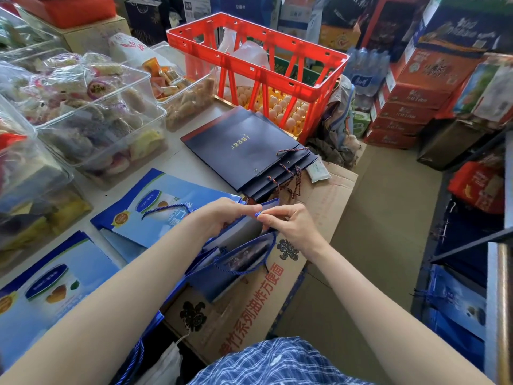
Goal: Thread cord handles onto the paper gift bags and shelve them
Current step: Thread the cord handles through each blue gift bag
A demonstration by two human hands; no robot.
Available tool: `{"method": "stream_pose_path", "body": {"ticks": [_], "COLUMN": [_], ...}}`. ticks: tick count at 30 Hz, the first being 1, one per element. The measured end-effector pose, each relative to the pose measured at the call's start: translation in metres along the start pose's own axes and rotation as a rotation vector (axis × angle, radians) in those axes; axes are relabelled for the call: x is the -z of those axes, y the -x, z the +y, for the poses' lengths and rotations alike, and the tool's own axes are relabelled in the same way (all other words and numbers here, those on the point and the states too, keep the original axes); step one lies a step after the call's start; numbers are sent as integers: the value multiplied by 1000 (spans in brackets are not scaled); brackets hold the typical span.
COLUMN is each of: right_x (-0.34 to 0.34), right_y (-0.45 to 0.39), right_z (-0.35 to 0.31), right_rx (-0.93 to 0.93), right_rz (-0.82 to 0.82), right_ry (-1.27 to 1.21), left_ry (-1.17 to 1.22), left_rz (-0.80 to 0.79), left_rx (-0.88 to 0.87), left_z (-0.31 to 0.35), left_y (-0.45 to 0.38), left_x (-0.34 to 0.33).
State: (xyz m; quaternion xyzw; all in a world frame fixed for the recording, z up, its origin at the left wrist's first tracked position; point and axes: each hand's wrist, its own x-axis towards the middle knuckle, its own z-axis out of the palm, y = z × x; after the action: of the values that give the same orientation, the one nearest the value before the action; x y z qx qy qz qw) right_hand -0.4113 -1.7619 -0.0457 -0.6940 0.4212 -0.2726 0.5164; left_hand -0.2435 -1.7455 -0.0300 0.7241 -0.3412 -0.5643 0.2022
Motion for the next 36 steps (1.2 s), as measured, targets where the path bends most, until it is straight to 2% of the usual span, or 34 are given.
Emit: {"method": "stream_pose_path", "body": {"ticks": [3, 8, 16, 23, 29, 36], "right_x": [3, 3, 2, 0, 3, 2], "right_y": [-5, -8, -23, -25, -23, -26], "right_z": [5, 6, -4, 0, -7, -9], "right_rx": [-50, -141, -129, -150, -137, -157], "right_rz": [-34, 54, 63, 124, -10, -16], "right_ry": [100, 80, 130, 108, 207, 253], "left_ry": [-27, -131, -335, -303, -284, -203], "left_rz": [30, 114, 279, 204, 269, 296], "left_rx": [-159, -425, -669, -685, -670, -629], "left_z": [0, -12, -24, -27, -21, -18], "left_y": [1, 1, -6, -9, -10, -9], "left_x": [-3, -3, -10, -7, -5, -7]}}
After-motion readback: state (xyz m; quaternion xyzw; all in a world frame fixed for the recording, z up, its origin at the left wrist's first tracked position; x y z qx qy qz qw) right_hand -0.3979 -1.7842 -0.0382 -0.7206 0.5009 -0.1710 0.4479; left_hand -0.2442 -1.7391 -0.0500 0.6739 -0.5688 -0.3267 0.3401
